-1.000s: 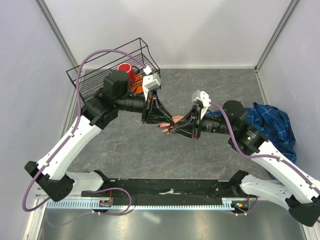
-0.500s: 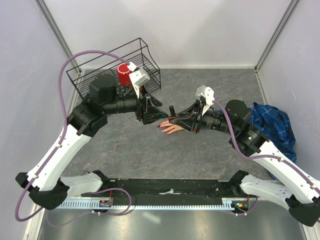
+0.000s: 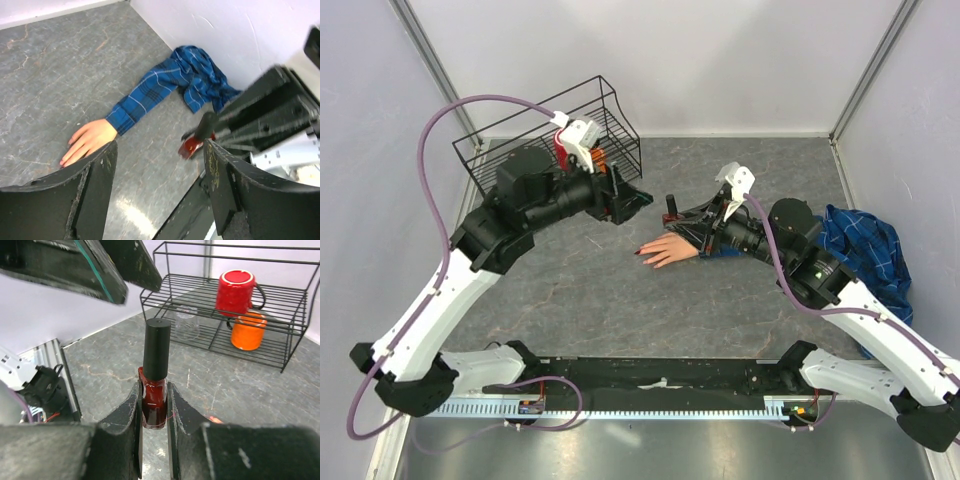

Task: Paint the nails

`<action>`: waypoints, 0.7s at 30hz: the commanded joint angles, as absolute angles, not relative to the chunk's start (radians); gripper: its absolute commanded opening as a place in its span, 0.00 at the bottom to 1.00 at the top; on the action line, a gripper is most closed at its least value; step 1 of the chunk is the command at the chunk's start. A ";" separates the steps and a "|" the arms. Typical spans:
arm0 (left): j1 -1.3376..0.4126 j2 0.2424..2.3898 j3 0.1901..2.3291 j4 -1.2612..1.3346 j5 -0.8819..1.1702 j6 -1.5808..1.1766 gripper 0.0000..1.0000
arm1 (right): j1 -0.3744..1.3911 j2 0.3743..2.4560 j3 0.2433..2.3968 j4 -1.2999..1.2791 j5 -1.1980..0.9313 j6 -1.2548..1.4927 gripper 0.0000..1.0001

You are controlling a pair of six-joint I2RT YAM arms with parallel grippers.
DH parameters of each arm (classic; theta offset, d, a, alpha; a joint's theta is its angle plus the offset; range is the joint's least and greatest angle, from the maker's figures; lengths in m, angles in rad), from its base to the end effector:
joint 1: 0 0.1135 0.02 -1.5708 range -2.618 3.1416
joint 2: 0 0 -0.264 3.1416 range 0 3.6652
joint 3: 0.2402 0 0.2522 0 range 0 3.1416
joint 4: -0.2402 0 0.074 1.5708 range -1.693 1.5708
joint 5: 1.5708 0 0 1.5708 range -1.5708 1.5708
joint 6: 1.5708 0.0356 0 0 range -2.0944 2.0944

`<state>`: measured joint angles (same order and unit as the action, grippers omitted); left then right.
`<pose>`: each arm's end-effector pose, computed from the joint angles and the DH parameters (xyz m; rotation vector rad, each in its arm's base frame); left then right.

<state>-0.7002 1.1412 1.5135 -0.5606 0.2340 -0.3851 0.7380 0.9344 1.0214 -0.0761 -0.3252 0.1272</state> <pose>0.1653 -0.1501 0.4782 0.4690 1.8027 -0.9788 0.1475 0.1495 0.4080 -0.7415 1.4606 0.9256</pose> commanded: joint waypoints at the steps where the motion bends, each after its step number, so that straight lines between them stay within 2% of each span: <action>1: -0.788 1.203 1.607 -0.500 0.068 -0.448 0.73 | 0.744 0.943 1.078 -0.049 -0.256 0.135 0.00; 8: -0.894 1.253 1.649 -0.469 -0.086 -0.367 0.71 | 0.744 0.939 1.081 -0.063 -0.230 0.135 0.00; 15: -0.948 1.293 1.657 -0.459 -0.123 -0.351 0.56 | 0.744 0.933 1.086 -0.063 -0.233 0.137 0.00; 21: -0.959 1.324 1.663 -0.456 -0.089 -0.351 0.51 | 0.744 0.927 1.085 -0.063 -0.235 0.140 0.00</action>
